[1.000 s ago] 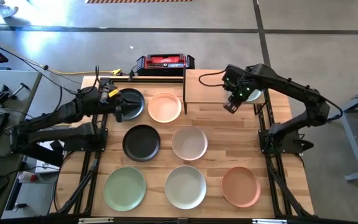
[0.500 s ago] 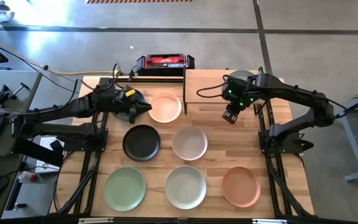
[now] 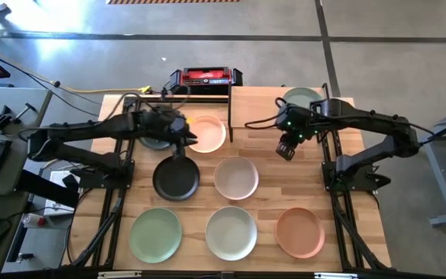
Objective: Place and stack plates onto a shelf
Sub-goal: Stack the pink plate on top of the light blue plate on the shelf
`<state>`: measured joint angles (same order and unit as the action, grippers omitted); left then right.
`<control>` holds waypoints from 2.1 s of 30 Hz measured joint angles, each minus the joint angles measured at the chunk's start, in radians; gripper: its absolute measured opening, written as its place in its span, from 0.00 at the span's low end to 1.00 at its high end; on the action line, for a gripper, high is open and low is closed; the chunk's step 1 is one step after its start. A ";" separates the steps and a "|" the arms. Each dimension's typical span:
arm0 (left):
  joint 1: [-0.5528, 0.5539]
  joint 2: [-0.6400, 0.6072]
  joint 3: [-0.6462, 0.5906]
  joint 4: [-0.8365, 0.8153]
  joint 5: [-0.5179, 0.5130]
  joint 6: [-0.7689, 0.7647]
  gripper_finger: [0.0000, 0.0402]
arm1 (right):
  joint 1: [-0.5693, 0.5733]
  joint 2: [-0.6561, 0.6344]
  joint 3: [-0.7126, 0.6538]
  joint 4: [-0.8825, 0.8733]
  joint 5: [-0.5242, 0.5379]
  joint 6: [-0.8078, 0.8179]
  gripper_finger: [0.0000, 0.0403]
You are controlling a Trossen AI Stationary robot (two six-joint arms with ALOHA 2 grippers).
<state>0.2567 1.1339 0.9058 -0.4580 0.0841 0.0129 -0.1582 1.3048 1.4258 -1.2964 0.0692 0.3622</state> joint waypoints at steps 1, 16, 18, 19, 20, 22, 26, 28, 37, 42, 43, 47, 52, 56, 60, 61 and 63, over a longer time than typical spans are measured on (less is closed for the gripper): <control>-0.005 0.018 0.000 0.001 -0.001 0.010 0.20 | 0.004 0.000 0.000 0.000 0.000 -0.001 0.22; -0.015 0.285 0.000 0.051 -0.032 -0.037 0.20 | 0.010 0.000 0.000 0.045 0.000 -0.001 0.22; -0.015 0.314 0.000 0.057 -0.052 -0.027 0.20 | 0.010 0.000 0.000 0.045 0.000 0.000 0.22; -0.015 0.329 0.000 0.059 -0.066 -0.020 0.20 | 0.010 0.000 0.000 0.045 0.000 0.000 0.22; -0.015 0.340 0.000 0.060 -0.075 -0.019 0.20 | 0.010 0.000 0.000 0.045 0.000 0.000 0.22; -0.015 0.363 0.000 0.065 -0.086 -0.019 0.20 | 0.010 0.000 0.000 0.045 0.000 0.000 0.22; -0.015 0.399 0.000 0.063 -0.099 -0.017 0.20 | 0.010 0.001 0.000 0.045 -0.001 0.000 0.22; -0.015 0.416 0.000 0.065 -0.101 -0.009 0.20 | 0.010 0.001 0.000 0.045 -0.001 0.000 0.22; -0.015 0.489 -0.001 0.070 -0.152 -0.001 0.20 | 0.010 0.001 0.000 0.045 -0.001 0.000 0.22; -0.015 0.516 -0.001 0.075 -0.153 -0.001 0.20 | 0.010 0.001 0.000 0.045 -0.001 -0.002 0.22; -0.015 0.522 -0.001 0.078 -0.155 -0.001 0.20 | 0.010 0.001 0.000 0.045 -0.001 -0.002 0.22; -0.015 0.544 -0.001 0.093 -0.188 0.000 0.20 | 0.010 0.001 0.000 0.045 -0.001 -0.002 0.22; -0.013 0.565 -0.001 0.090 -0.190 0.008 0.20 | 0.010 0.001 0.000 0.045 -0.001 -0.003 0.22; -0.011 0.586 -0.001 0.092 -0.190 0.018 0.20 | 0.010 0.001 0.000 0.045 -0.001 -0.003 0.22; -0.007 0.605 -0.001 0.101 -0.194 0.017 0.20 | 0.010 0.001 0.000 0.045 -0.001 -0.003 0.22; -0.007 0.605 -0.001 0.105 -0.195 0.017 0.20 | 0.010 0.001 0.000 0.045 -0.001 -0.003 0.22; -0.007 0.605 -0.001 0.105 -0.199 0.018 0.19 | 0.010 0.001 0.000 0.045 -0.001 -0.003 0.22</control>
<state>0.2501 1.7390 0.9047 -0.3532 -0.1151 0.0305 -0.1482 1.3060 1.4258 -1.2516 0.0685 0.3588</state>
